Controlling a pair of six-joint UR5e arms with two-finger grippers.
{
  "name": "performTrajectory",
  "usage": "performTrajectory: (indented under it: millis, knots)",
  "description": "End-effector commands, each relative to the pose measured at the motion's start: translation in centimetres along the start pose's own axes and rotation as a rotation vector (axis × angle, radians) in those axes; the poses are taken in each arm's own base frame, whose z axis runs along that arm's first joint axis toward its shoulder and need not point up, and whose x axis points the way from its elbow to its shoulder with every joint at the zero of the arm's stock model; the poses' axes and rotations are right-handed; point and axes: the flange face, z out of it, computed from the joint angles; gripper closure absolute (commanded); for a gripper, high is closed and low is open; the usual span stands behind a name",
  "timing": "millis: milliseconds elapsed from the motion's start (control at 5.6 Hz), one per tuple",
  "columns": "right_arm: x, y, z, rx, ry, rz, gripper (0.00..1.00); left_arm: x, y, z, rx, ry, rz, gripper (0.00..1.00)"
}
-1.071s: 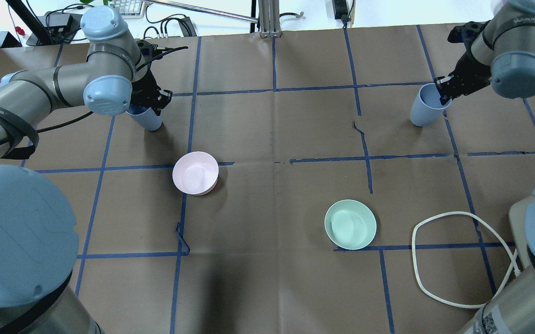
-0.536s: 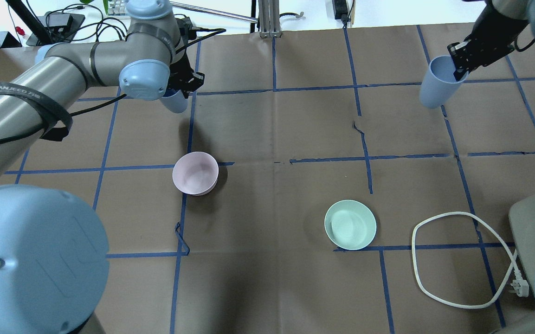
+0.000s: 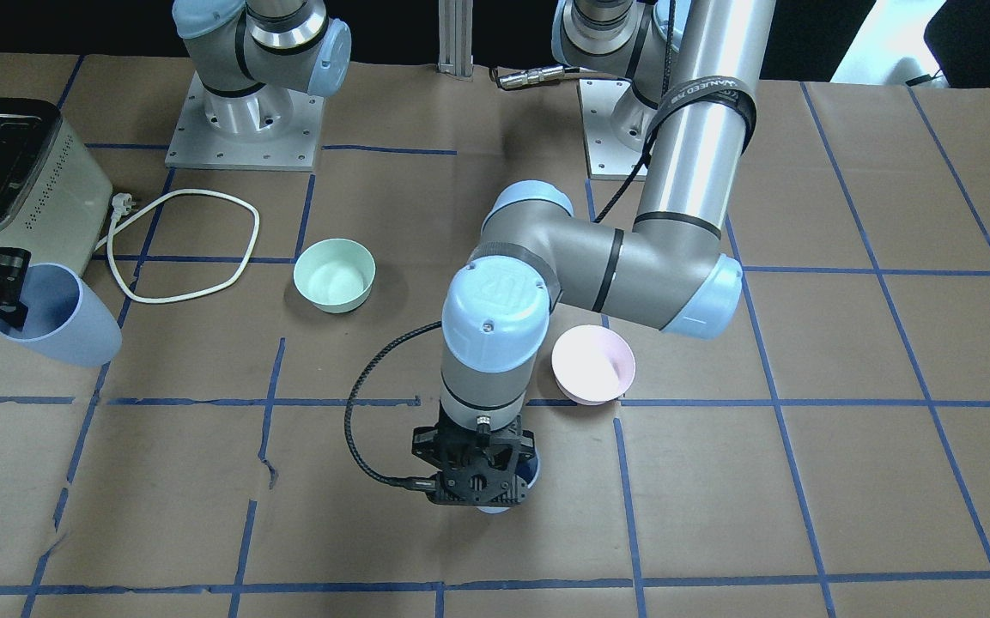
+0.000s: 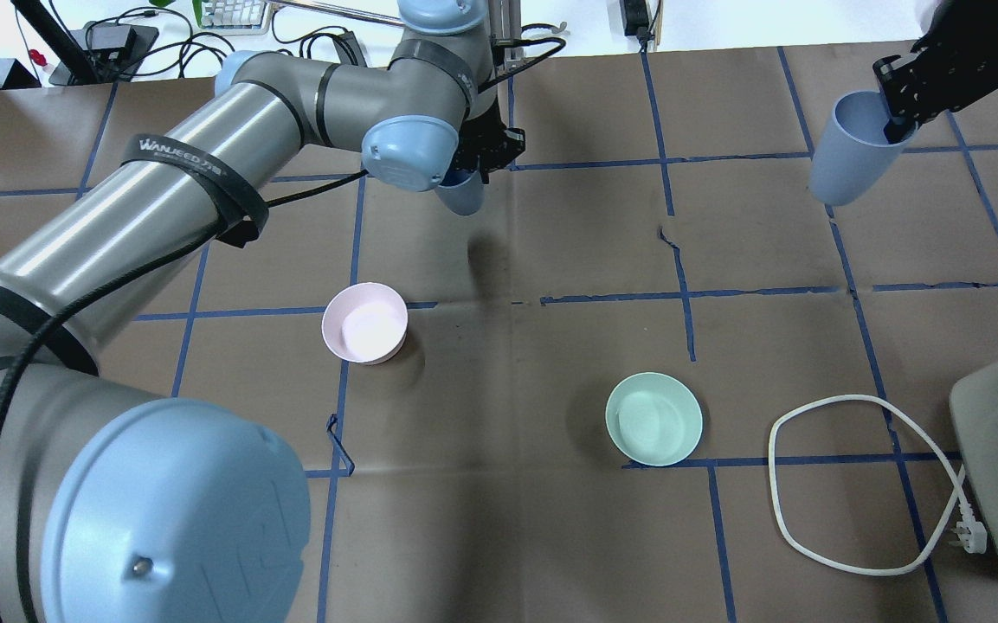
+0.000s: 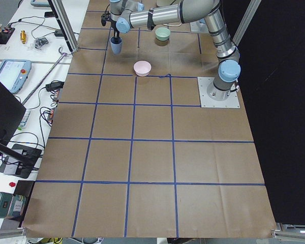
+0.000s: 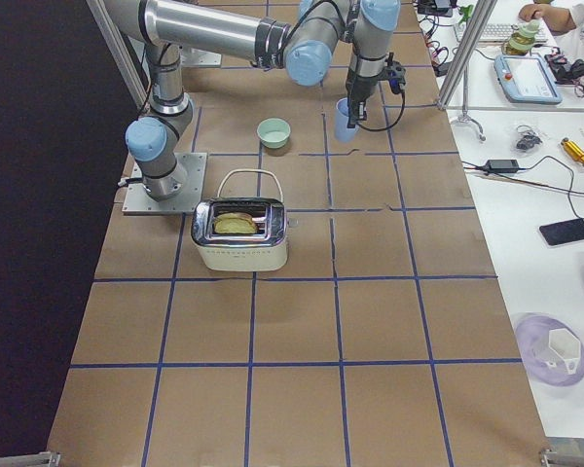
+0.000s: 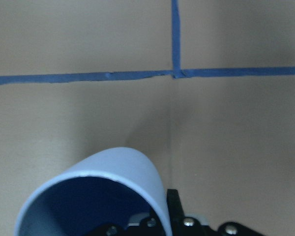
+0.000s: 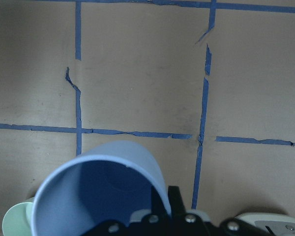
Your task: Stack blue cups with both arms
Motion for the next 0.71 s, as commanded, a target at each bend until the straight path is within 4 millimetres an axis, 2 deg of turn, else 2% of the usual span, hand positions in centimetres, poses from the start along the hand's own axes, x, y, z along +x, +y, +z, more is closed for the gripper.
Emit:
performTrajectory:
  millis: [0, 179, 357, 536]
  knots:
    - [-0.1, 0.1, 1.1, -0.012, -0.010, 0.001, 0.92, 2.8, 1.8, 2.7, -0.046, 0.005, 0.051, 0.89]
    - [-0.1, 0.1, 1.2, -0.013, -0.010, 0.001, 0.92, 3.8, 2.6, 3.4, -0.053, -0.005, 0.068, 0.80]
    - [-0.1, 0.1, 1.2, -0.012, -0.010, 0.001, 0.92, 4.1, 2.7, 3.4, -0.047, -0.007, 0.062, 0.21]
    - [0.0, 0.0, 1.2, -0.011, -0.009, 0.001, 0.92, 4.1, 2.7, 1.6, -0.028, 0.003, 0.066, 0.01]
